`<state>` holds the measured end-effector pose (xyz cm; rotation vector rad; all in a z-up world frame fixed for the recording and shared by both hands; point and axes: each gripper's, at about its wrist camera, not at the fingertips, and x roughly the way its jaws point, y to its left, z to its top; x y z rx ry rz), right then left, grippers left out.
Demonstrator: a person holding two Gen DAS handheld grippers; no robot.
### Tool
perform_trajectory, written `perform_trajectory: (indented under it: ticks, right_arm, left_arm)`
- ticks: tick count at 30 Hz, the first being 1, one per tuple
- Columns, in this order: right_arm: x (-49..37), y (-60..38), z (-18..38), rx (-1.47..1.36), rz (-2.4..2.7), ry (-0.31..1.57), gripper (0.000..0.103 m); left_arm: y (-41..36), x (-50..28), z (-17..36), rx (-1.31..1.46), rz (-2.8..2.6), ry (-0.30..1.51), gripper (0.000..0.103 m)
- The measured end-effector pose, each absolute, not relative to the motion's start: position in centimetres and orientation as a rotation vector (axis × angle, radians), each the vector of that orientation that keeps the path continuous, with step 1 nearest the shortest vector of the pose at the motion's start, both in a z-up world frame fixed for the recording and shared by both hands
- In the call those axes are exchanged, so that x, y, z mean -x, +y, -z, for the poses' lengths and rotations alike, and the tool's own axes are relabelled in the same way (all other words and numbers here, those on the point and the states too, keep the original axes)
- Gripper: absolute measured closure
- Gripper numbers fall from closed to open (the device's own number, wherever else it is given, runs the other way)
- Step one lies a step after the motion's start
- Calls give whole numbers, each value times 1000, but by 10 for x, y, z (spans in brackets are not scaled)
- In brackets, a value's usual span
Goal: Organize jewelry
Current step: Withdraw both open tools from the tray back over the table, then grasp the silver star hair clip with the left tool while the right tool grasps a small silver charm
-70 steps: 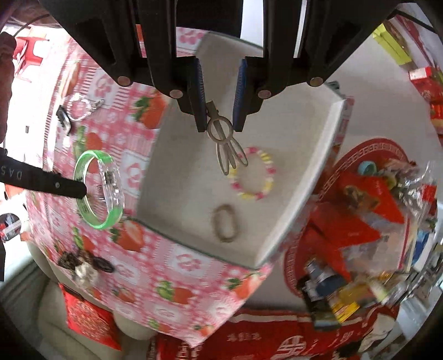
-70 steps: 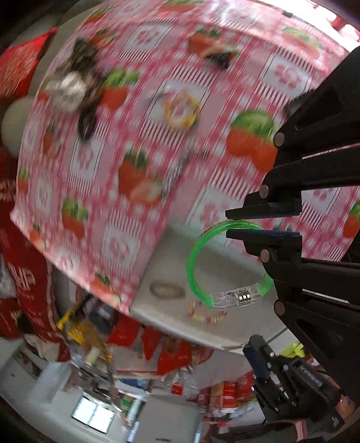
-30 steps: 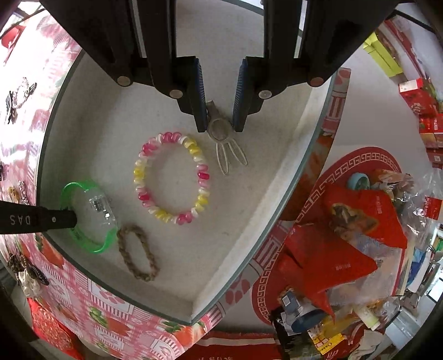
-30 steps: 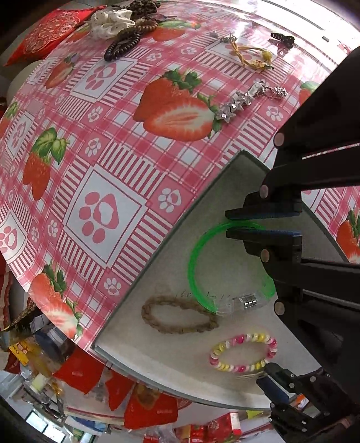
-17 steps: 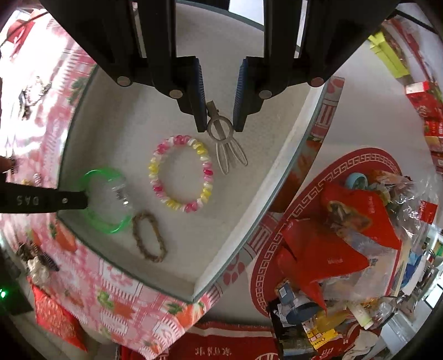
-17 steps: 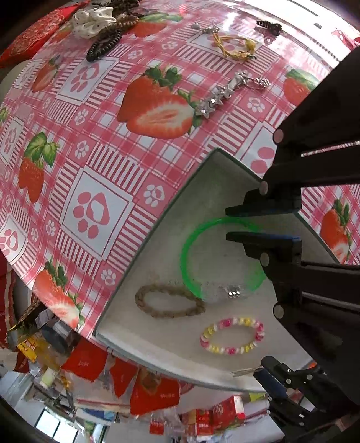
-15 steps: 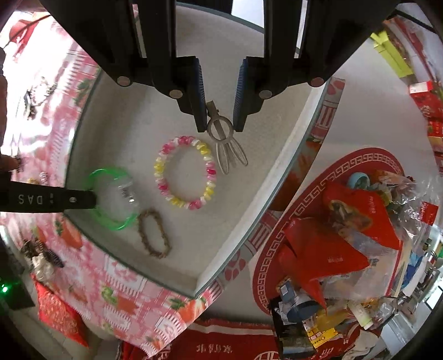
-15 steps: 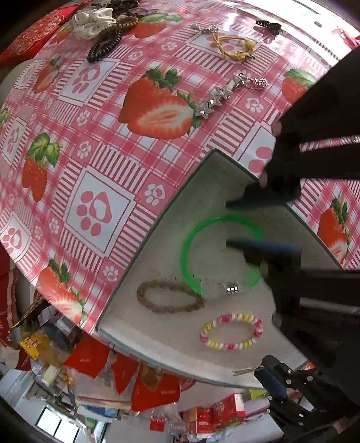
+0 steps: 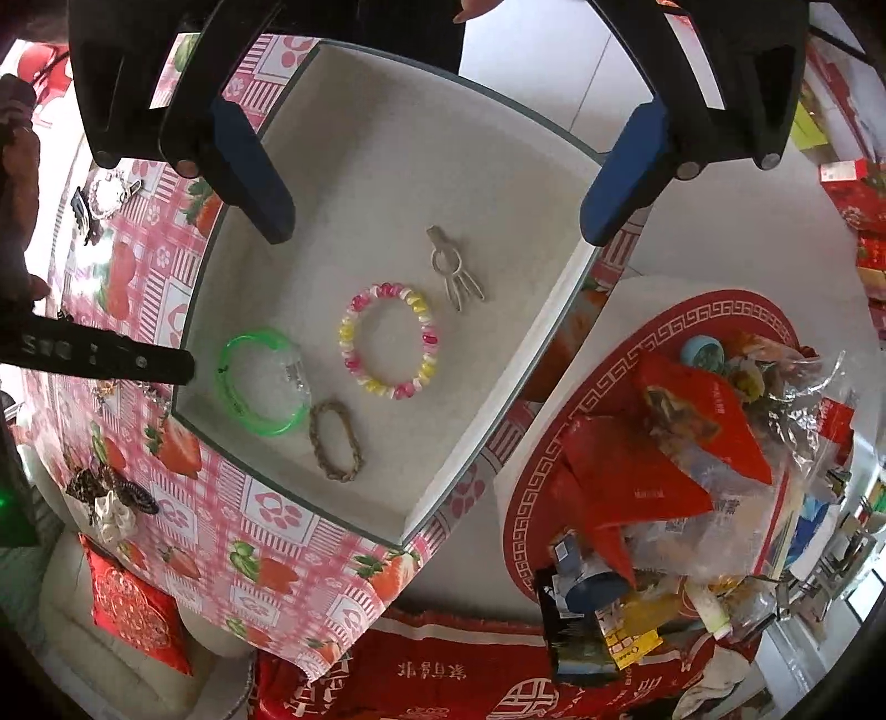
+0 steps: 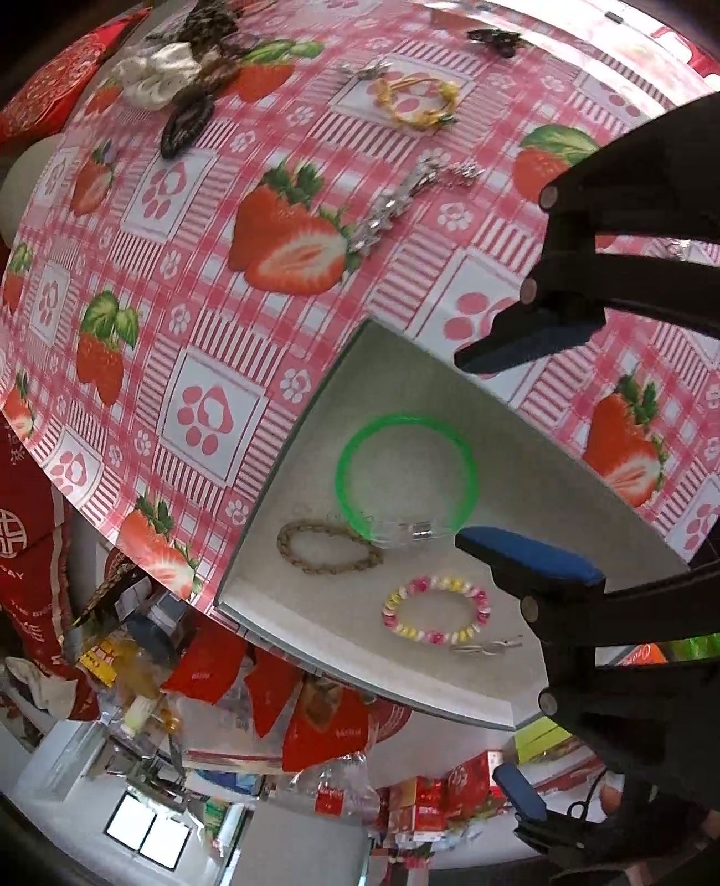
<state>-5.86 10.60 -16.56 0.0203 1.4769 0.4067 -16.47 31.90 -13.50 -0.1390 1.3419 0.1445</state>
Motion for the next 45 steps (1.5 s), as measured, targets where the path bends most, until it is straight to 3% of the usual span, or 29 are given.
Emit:
perform_trajectory:
  ticks: [5,9,11,24,45]
  right_arm:
    - [72,85,153,-78,-383,1457,17]
    - [84,51,147,-155,-332,1443,15]
    - [91,33,143,-182,-302,1431,0]
    - [142,-83,152,-243,-101,1527,0]
    - [168,-127,163,-202,-61,1536,0]
  left_arm:
    - [297,160,130,98,-98,1359,0]
    - [271,156,125,44,-46,1360,0]
    - [257,155,123,14,-27,1355,0]
    - [180,148,130,-111,99,1393,0]
    - [110,130,145,-85,219,1428,0]
